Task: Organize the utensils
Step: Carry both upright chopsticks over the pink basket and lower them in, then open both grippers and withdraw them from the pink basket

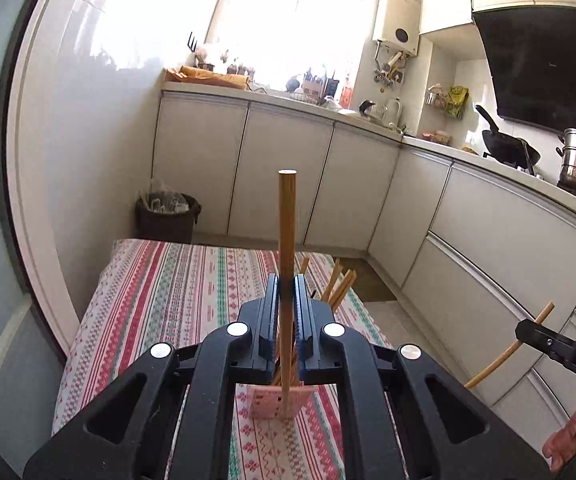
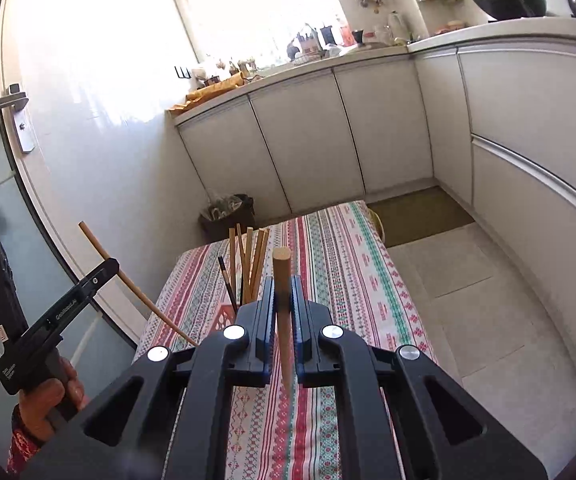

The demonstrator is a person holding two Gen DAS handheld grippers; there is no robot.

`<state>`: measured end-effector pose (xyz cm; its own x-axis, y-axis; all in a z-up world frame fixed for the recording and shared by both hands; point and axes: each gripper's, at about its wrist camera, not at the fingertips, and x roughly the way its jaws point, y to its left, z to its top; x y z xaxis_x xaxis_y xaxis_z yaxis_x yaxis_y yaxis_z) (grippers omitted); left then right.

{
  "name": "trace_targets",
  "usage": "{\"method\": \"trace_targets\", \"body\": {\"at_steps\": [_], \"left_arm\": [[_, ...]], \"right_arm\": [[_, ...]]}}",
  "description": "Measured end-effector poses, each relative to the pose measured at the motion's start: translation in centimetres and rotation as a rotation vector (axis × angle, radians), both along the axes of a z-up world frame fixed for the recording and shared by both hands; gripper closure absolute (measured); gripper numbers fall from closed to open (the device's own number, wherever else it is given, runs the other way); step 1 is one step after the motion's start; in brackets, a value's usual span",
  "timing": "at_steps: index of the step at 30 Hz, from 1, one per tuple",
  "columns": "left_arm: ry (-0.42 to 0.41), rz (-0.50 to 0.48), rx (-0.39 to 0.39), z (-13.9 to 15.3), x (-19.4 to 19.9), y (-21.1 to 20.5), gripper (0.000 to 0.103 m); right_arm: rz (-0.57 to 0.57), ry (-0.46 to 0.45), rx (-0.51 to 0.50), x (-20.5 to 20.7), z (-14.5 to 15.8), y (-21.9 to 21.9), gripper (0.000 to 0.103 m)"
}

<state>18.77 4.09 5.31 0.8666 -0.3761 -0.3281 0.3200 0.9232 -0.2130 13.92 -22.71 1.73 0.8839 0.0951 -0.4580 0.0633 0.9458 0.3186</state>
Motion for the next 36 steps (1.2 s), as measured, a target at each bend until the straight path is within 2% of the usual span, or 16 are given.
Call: {"method": "trace_targets", "body": {"at_steps": [6,9,12,14,15,16,17,19,23,30,36], "left_arm": [[-0.066,0.015,0.017,2.5,2.1,-1.4,0.097],[-0.065,0.024,0.038,2.3,3.4,-2.0,0.096],[-0.022,0.027,0.062,0.6,4.9,-2.7,0.096],[0.046,0.020,0.099,-1.3,6.1,-3.4,0.081],[0.077,0.017,0.093,-2.2,6.4,-3.4,0.065],[0.091,0.025,0.072,-2.9,6.3,-3.2,0.056],[0.092,0.043,0.055,-3.3,6.1,-2.8,0.055],[0.089,0.067,0.048,-3.2,5.8,-2.2,0.055],[0.049,0.138,0.079,-2.3,5.2,-1.1,0.055],[0.102,0.191,0.046,-2.9,6.2,1.6,0.052],[0.095,0.239,0.051,-2.8,6.0,2.7,0.052]], "right_arm": [[0.027,-0.064,-0.021,2.2,2.6,0.3,0.095],[0.044,-0.082,-0.031,3.2,3.3,0.9,0.095],[0.053,-0.097,-0.044,4.2,3.5,1.8,0.095],[0.062,-0.098,-0.044,5.0,3.3,2.4,0.095],[0.065,-0.098,-0.042,5.5,3.3,2.7,0.095],[0.065,-0.099,-0.040,6.0,3.3,3.0,0.095],[0.065,-0.100,-0.036,6.4,3.2,3.2,0.095],[0.065,-0.108,-0.021,7.4,3.1,3.7,0.095],[0.060,-0.124,-0.035,9.1,2.2,5.2,0.095],[0.071,-0.112,-0.076,11.9,-0.1,7.7,0.095],[0.078,-0.097,-0.087,12.9,-1.0,8.9,0.095]]}}
